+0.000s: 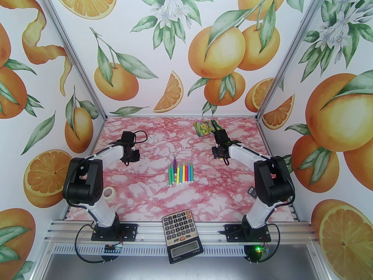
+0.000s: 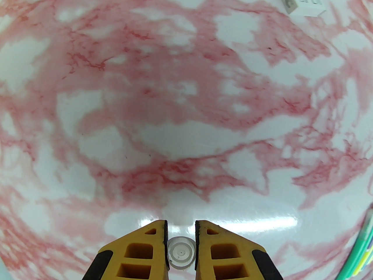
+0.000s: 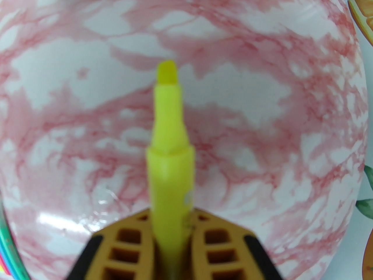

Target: Open the pen caps

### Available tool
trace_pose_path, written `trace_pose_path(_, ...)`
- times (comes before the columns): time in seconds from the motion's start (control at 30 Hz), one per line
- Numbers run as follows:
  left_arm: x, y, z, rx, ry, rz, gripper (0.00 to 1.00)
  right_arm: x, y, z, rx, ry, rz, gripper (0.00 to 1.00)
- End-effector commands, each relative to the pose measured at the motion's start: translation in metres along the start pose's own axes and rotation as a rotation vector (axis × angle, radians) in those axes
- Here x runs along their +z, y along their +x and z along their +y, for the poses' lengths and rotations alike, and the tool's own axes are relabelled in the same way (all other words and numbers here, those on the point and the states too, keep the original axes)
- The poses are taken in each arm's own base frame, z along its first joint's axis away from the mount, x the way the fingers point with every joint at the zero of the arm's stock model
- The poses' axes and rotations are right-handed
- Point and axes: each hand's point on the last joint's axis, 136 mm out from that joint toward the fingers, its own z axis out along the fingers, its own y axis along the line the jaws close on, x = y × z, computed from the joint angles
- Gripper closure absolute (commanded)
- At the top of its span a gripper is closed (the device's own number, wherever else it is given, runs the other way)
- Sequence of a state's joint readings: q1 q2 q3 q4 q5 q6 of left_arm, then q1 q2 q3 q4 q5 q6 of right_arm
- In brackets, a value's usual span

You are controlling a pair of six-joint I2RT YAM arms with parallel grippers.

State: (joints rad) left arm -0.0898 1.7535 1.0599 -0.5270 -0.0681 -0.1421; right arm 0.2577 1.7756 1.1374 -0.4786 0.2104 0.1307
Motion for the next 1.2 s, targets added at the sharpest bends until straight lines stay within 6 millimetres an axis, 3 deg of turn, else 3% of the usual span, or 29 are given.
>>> trace_pose_path(0.0, 0.005, -0.013, -0.003, 0.015, 0.025, -0.010, 1.00, 0.007, -0.002, -0.005, 0.019, 0.007, 0.023, 0.86)
trace_pose_path(0.2, 0.016, -0.012, -0.001, 0.016, 0.014, 0.024, 1.00, 0.016, 0.004, -0.007, 0.026, 0.005, 0.058, 0.82)
trace_pose_path(0.43, 0.022, -0.009, -0.002, 0.021, 0.015, 0.039, 0.85, 0.021, 0.008, -0.010, 0.039, 0.002, 0.080, 0.78)
trace_pose_path(0.83, 0.035, -0.005, -0.006, 0.025, 0.033, 0.079, 0.73, 0.027, 0.015, -0.012, 0.049, 0.000, 0.115, 0.74)
trace_pose_path(1.17, 0.037, -0.003, -0.006, 0.029, 0.034, 0.093, 0.71, 0.028, 0.016, -0.012, 0.047, -0.003, 0.123, 0.71)
